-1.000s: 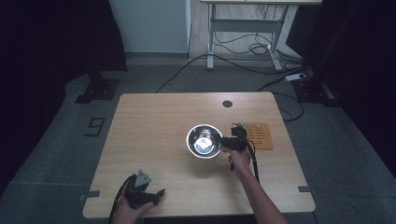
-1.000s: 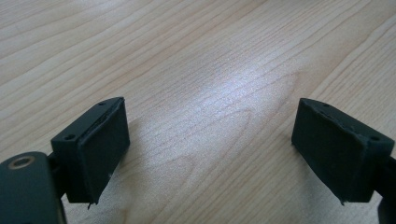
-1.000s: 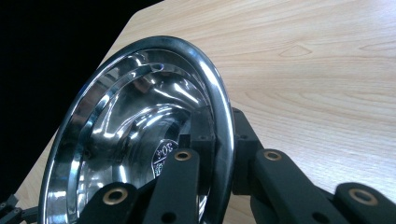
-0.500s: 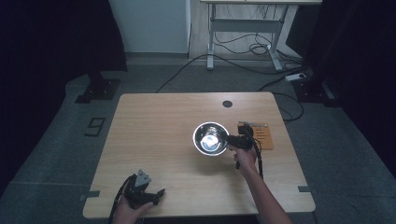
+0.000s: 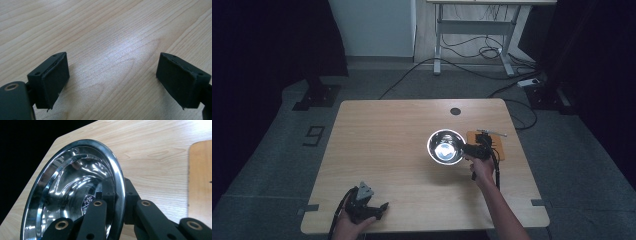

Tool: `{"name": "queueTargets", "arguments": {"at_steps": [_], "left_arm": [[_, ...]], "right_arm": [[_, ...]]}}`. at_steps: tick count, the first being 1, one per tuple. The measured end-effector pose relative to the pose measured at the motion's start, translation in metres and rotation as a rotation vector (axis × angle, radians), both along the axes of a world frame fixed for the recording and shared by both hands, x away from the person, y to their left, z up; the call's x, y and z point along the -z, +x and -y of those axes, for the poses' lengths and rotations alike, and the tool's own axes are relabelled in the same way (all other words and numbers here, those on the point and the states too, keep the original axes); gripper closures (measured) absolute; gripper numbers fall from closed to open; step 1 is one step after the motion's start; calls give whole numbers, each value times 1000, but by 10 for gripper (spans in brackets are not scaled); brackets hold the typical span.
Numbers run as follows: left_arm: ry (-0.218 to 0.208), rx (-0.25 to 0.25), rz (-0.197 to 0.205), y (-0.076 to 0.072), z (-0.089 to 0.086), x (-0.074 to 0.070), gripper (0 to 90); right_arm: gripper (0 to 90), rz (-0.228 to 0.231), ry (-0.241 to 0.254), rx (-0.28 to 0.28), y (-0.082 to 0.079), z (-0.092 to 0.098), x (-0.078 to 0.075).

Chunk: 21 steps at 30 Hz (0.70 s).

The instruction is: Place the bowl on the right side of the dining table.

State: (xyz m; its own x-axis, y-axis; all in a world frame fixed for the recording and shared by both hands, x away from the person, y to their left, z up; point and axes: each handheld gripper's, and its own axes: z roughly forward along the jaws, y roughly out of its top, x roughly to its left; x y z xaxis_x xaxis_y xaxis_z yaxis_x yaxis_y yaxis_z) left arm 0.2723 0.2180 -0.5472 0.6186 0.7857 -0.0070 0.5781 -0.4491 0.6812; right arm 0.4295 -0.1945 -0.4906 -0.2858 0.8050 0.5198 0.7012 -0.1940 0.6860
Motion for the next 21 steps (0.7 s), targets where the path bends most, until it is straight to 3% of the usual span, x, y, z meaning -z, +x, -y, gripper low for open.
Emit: {"name": "queueTargets", "arguments": {"at_steps": [21], "left_arm": [[0, 0, 1, 0, 0, 0, 110]], "right_arm": [[838, -11, -4, 93, 4, 38, 2]]}}
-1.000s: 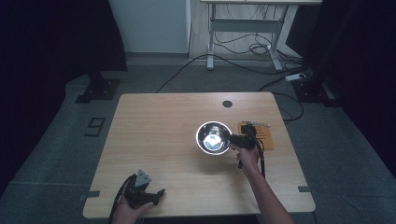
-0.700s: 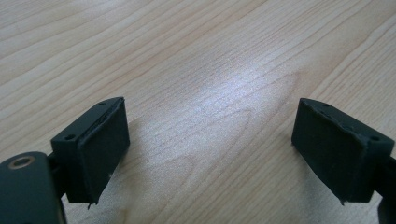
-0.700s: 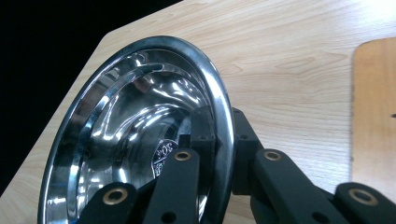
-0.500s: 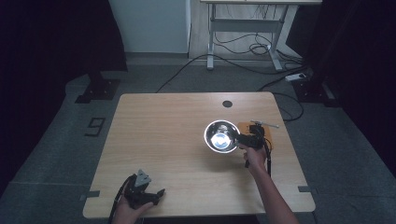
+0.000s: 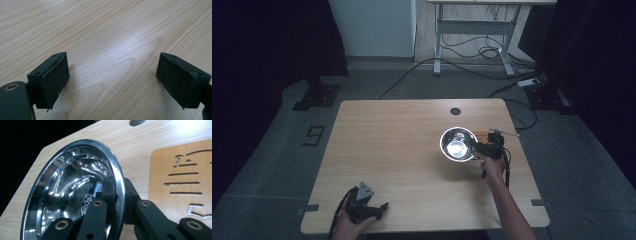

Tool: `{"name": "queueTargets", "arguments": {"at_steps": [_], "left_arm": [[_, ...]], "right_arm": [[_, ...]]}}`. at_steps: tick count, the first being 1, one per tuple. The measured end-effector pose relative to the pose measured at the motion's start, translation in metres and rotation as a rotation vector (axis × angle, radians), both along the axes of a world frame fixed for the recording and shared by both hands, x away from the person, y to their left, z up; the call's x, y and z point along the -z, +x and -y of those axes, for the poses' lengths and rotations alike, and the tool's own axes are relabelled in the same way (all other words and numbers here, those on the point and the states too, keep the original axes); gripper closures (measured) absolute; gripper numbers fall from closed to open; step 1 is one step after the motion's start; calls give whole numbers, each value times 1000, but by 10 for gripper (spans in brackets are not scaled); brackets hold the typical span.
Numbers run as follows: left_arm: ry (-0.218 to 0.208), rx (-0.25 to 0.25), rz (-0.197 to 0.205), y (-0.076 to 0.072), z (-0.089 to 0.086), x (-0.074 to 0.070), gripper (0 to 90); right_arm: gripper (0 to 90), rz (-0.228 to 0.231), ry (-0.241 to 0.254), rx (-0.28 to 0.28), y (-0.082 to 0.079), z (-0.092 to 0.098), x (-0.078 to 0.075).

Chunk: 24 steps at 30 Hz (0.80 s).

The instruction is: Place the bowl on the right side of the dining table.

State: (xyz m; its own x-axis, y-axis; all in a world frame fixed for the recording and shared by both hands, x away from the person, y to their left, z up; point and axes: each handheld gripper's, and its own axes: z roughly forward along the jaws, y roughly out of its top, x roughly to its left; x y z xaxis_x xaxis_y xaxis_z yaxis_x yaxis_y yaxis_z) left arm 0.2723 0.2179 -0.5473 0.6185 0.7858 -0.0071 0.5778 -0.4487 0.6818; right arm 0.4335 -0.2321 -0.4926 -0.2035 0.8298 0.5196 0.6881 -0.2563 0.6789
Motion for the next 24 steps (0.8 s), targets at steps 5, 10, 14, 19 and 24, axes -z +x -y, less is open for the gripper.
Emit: {"name": "queueTargets", "arguments": {"at_steps": [5, 10, 14, 19, 24], "left_arm": [[-1, 0, 0, 0, 0, 0, 110], [0, 0, 0, 0, 0, 0, 110], [0, 0, 0, 0, 0, 0, 110], [0, 0, 0, 0, 0, 0, 110], [0, 0, 0, 0, 0, 0, 110]], "right_arm": [[838, 3, -4, 23, 0, 12, 0], [838, -2, -1, 48, 1, 21, -1], [838, 0, 1, 64, 0, 29, -1], [838, 0, 1, 79, 0, 36, -2], [838, -1, -1, 97, 1, 43, -1]]}}
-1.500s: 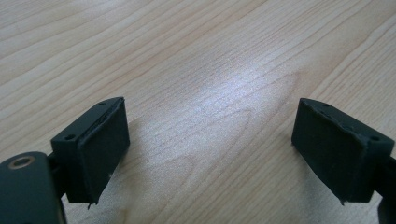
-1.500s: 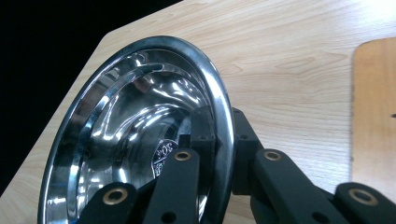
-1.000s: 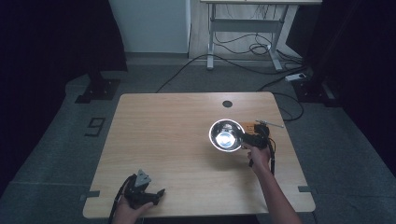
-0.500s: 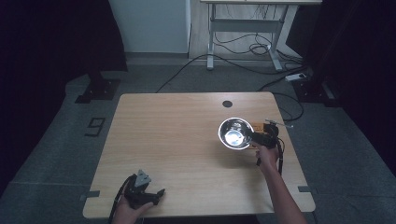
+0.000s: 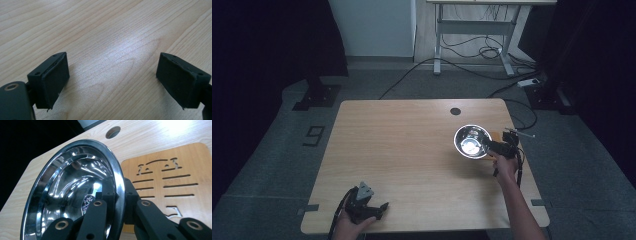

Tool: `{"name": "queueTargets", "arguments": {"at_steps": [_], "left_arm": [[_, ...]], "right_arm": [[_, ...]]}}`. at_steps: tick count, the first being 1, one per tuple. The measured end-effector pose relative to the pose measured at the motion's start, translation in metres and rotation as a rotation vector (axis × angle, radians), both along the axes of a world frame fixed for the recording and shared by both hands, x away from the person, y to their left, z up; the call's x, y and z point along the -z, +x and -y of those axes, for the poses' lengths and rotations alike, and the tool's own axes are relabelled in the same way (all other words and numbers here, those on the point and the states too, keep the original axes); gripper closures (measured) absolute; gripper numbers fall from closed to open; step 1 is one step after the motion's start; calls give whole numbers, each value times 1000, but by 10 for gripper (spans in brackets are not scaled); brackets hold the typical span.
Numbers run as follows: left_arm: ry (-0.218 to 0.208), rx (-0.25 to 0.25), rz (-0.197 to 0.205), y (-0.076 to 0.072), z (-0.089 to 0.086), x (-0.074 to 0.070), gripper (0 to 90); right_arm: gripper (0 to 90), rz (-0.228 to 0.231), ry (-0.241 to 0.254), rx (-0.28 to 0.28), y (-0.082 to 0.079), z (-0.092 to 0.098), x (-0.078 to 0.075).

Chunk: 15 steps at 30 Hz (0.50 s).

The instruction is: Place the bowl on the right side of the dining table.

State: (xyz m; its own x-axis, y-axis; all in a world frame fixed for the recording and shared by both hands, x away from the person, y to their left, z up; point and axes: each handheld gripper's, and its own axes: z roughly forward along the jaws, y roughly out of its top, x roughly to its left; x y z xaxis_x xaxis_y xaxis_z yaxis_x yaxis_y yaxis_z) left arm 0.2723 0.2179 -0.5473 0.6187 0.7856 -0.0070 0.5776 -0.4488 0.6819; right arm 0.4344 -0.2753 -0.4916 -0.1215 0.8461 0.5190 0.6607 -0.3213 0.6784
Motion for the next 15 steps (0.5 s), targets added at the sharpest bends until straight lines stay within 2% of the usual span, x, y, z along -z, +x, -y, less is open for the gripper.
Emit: {"name": "queueTargets", "arguments": {"at_steps": [15], "left_arm": [[0, 0, 0, 0, 0, 0, 110]], "right_arm": [[838, -11, -4, 57, 3, 20, 3]]}}
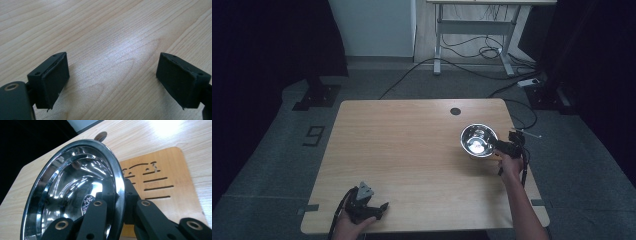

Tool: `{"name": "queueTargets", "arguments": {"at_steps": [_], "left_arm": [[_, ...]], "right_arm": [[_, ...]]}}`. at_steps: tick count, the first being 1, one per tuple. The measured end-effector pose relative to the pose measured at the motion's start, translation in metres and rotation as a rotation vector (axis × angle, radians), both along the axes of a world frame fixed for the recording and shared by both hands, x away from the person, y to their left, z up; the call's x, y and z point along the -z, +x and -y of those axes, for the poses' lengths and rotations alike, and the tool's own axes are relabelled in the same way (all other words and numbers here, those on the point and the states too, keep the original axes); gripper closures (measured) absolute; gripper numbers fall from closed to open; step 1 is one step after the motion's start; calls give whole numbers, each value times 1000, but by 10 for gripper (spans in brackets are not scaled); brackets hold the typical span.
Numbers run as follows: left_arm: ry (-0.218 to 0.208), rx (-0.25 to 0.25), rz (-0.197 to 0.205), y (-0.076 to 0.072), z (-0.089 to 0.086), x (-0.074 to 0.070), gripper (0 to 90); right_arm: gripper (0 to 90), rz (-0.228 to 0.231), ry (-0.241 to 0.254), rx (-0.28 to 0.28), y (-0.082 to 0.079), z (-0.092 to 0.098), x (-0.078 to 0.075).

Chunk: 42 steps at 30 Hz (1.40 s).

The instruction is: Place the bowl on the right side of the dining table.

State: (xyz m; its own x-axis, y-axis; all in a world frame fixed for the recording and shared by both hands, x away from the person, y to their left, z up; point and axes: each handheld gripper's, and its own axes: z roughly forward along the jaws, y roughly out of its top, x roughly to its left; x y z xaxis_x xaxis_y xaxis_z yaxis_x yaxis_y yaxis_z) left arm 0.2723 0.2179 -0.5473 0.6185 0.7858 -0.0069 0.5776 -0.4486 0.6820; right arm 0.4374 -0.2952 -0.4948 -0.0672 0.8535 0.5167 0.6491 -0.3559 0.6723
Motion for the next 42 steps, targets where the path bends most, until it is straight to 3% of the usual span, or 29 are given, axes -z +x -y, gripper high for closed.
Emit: {"name": "queueTargets", "arguments": {"at_steps": [19, 42], "left_arm": [[0, -3, 0, 0, 0, 0, 111], [-1, -3, 0, 0, 0, 0, 111]], "right_arm": [[838, -26, -5, 61, 8, 17, 9], [838, -60, -10, 119, 26, 26, 32]]}}
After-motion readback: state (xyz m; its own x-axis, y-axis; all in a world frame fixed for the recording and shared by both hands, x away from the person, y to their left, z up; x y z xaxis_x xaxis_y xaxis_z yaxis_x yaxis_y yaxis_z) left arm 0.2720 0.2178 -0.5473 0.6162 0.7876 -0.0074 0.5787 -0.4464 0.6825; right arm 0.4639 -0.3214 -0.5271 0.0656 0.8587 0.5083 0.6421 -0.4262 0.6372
